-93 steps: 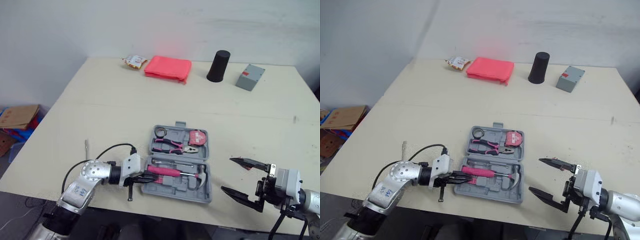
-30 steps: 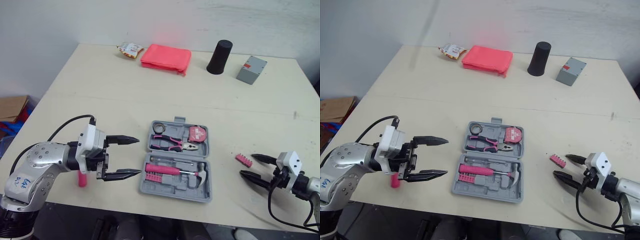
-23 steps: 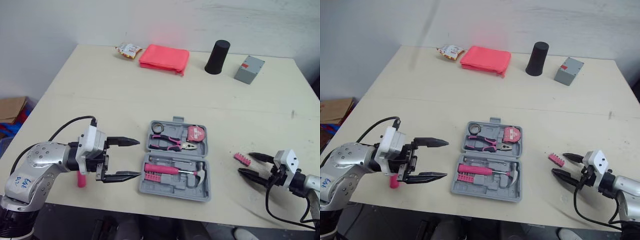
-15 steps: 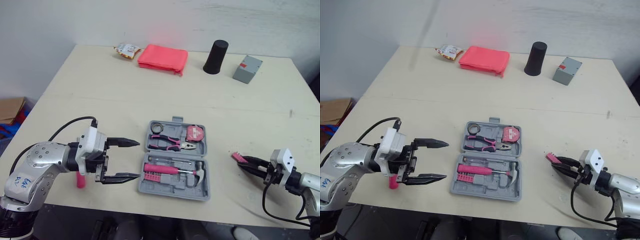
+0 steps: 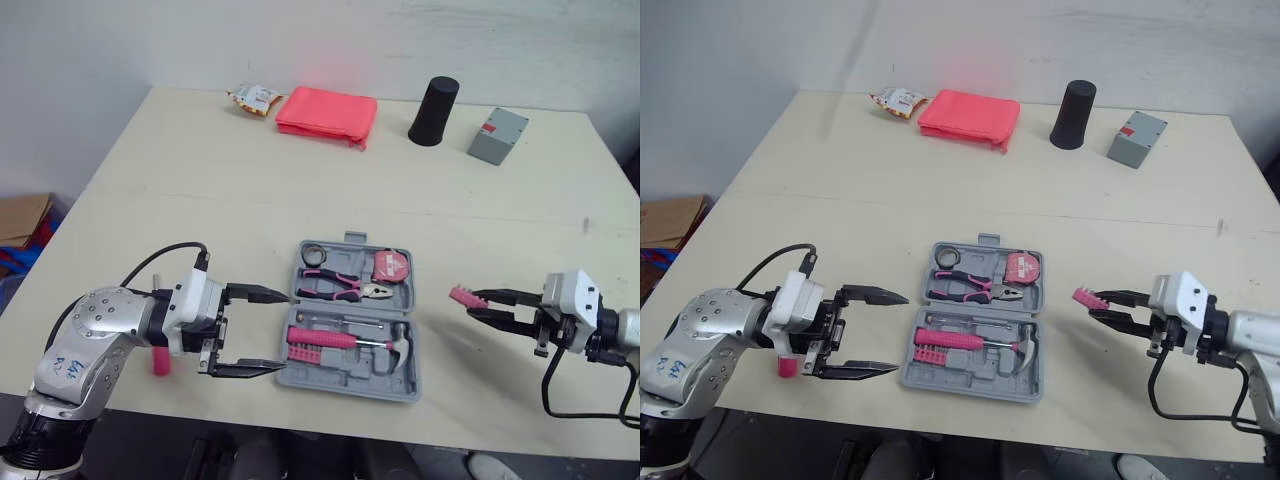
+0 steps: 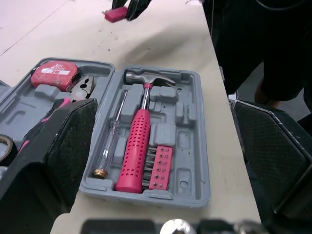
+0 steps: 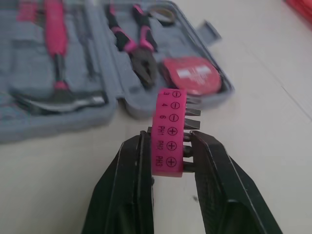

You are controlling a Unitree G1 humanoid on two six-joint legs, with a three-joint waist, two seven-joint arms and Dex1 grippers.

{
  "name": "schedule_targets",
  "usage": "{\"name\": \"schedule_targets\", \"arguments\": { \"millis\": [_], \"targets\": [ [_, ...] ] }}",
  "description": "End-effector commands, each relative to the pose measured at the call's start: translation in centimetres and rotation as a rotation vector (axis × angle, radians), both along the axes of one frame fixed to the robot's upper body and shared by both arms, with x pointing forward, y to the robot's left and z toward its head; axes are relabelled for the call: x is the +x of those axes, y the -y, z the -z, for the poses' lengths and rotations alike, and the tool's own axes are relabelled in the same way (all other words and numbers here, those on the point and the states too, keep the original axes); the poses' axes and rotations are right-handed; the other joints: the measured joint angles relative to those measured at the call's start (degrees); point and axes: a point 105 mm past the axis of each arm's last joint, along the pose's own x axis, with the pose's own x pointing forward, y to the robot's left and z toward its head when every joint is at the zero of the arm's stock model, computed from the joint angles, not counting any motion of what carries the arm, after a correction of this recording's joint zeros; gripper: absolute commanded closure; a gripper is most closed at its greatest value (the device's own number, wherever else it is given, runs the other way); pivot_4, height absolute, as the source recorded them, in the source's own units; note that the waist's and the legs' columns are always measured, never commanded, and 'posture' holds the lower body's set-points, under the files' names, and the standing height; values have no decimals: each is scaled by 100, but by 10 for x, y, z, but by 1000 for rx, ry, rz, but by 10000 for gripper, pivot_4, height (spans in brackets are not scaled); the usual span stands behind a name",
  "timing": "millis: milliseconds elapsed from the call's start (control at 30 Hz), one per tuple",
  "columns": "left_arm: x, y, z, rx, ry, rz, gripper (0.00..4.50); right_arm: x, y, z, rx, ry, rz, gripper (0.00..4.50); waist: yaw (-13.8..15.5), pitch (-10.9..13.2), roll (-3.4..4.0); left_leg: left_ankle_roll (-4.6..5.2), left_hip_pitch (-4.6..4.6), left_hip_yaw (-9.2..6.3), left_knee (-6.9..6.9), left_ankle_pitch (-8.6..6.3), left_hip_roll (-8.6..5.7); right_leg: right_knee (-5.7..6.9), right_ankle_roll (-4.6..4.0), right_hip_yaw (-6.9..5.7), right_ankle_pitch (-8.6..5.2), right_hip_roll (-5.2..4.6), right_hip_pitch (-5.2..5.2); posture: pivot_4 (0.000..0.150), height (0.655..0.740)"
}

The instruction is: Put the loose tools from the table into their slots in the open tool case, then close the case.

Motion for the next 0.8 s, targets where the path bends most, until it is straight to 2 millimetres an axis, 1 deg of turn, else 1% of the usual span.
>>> {"name": "schedule_targets", "arguments": {
  "millis": [33,67,167,233,267,367,567,667,800],
  "targets": [
    [1,3,2,10,32,31,0,-13,-38,-6,-17,-131,-51,37384,-8,0,0,0,-3,-1,1,0,0,-1,0,-1,0,-1,-1,1500,7400],
    [1,4,4,12,32,37,0,-19,-54,-6,-39,-163,-91,37384,-8,0,-1,1,-7,0,1,-1,-1,0,0,-1,0,-4,-5,1500,7400],
    [-1,7,7,11,33,45,0,-34,-85,-3,-66,-259,-163,37384,-21,2,-3,2,-18,-4,0,-2,-1,-1,0,-3,0,-5,-14,1500,7400],
    [-1,8,8,-2,33,41,0,-37,-98,5,-112,-279,-177,37384,-16,2,-4,2,-27,-8,-1,-2,-1,-3,-2,-7,-1,-6,-21,1500,7400],
    [-1,8,8,-6,30,40,0,-36,-101,7,-133,-281,-173,37384,-18,1,-5,2,-33,-10,1,-2,-1,-3,-2,-9,-1,-7,-26,1500,7400],
    [-5,10,12,-5,23,38,0,-33,-119,14,-153,-285,-177,37384,-21,-1,-10,7,-105,-13,19,7,-7,23,-1,-12,-1,-14,-103,1500,7400],
    [-7,7,15,0,11,12,0,-33,-127,23,-220,-322,-195,37384,-22,-1,-11,15,-122,-12,28,24,-13,42,-1,-13,-1,-22,-123,1500,7400],
    [-8,6,17,9,7,7,0,-29,-126,28,-272,-331,-194,37384,-32,-1,-11,18,-120,-13,28,27,-17,51,-1,-15,-1,-27,-123,1500,7400],
    [-8,4,17,13,6,-10,0,-31,-128,30,-295,-348,-225,37384,-35,-1,-11,12,-115,-20,26,33,-17,66,-2,-20,-1,-26,-124,1500,7400]
  ]
}}
